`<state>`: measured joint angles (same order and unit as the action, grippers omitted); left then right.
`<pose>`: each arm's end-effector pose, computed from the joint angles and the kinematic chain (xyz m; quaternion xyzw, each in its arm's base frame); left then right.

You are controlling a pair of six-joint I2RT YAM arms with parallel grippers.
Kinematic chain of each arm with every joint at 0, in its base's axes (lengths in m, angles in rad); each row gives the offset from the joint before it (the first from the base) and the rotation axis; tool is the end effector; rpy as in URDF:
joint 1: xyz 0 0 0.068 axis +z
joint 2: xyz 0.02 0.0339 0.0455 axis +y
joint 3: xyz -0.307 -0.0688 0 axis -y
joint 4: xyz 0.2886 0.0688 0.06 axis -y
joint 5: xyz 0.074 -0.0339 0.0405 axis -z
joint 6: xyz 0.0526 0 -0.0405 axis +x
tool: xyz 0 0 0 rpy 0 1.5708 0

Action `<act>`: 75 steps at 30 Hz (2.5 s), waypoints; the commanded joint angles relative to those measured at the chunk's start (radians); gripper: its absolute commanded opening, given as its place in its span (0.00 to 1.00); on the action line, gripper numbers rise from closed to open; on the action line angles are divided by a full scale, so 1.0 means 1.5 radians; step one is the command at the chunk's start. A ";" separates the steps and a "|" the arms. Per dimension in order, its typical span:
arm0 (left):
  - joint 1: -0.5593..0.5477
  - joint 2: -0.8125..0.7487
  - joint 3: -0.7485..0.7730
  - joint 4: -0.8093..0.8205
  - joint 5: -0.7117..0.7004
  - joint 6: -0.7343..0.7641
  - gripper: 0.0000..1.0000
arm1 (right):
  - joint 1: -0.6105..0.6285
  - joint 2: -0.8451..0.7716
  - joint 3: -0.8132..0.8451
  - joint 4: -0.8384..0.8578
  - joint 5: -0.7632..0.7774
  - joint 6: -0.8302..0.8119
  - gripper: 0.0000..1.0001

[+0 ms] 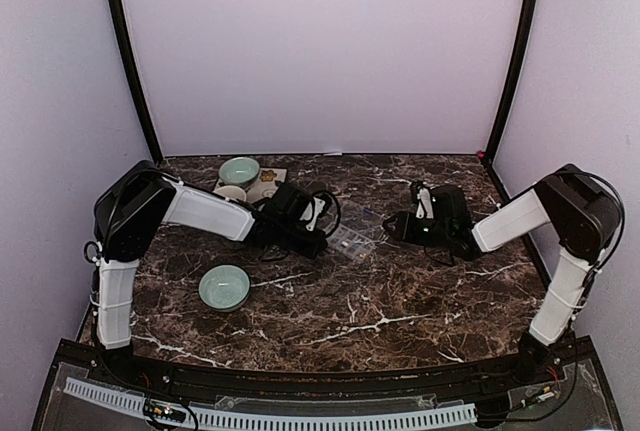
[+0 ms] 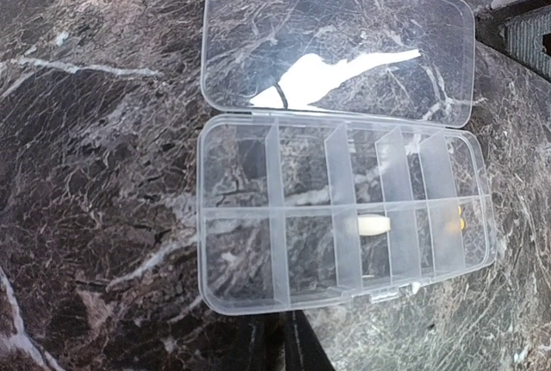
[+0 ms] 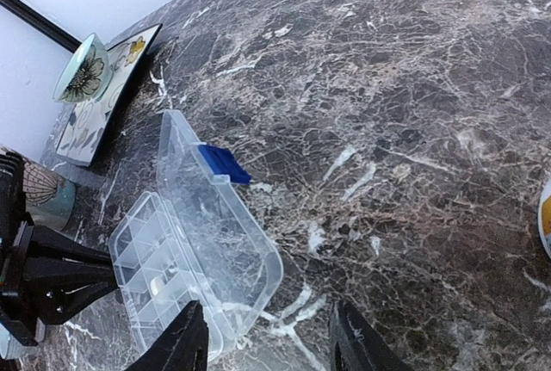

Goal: Sort the pills into containers
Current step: Close the lid of the pill container on the pill container.

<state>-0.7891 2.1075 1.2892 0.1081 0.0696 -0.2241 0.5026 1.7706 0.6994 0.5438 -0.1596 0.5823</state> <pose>0.3594 -0.3673 0.1252 0.2671 0.8682 -0.2299 0.3492 0.3296 0.1907 0.1264 -0.0053 0.8651 0.3156 0.3898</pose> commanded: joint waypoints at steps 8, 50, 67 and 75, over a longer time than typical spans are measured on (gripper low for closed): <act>0.007 0.023 0.039 -0.041 0.000 0.017 0.10 | -0.018 0.072 0.057 0.088 -0.115 0.014 0.49; 0.014 0.025 0.056 -0.044 0.013 0.015 0.09 | 0.092 -0.001 0.113 -0.117 0.004 -0.134 0.49; 0.010 0.005 0.024 0.004 0.048 0.018 0.09 | 0.138 0.024 0.175 -0.233 0.105 -0.169 0.53; 0.009 0.004 0.025 0.006 0.047 0.020 0.09 | 0.157 0.028 0.198 -0.271 0.145 -0.181 0.54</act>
<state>-0.7761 2.1468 1.3415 0.1127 0.1234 -0.2047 0.7185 1.8011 0.9615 0.1635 0.0071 0.3309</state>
